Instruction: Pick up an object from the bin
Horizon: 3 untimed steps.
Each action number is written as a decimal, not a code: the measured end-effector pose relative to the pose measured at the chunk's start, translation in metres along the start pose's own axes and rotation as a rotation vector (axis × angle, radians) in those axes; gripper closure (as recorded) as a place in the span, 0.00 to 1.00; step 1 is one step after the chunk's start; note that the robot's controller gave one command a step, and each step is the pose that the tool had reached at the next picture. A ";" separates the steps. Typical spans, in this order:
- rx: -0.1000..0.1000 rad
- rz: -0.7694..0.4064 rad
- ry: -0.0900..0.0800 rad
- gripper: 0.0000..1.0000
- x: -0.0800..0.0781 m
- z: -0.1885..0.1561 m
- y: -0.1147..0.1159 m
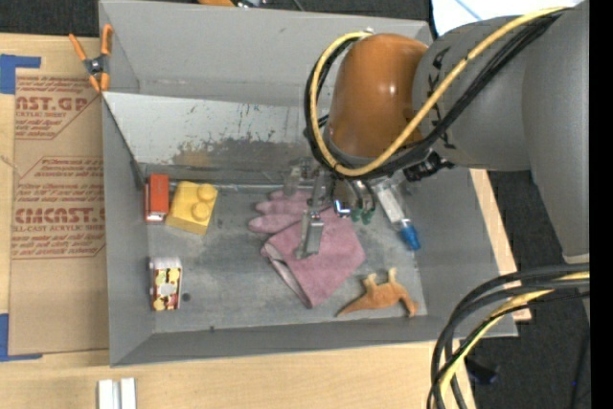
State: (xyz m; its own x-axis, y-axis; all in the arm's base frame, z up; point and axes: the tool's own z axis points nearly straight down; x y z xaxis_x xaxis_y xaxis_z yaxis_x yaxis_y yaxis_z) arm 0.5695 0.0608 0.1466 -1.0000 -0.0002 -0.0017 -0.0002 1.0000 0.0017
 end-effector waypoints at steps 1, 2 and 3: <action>0.000 0.000 0.000 0.00 0.000 0.000 0.000; -0.001 0.137 -0.001 0.00 0.008 0.068 0.001; -0.002 0.178 -0.007 1.00 -0.010 0.060 0.005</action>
Offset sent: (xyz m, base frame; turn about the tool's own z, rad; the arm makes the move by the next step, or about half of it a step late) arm -0.0085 0.0000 -0.0684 0.1389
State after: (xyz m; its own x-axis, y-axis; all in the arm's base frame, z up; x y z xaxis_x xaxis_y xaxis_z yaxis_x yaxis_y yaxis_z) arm 0.5791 0.0654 0.0863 -0.9842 0.1766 -0.0077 0.1766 0.9843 0.0048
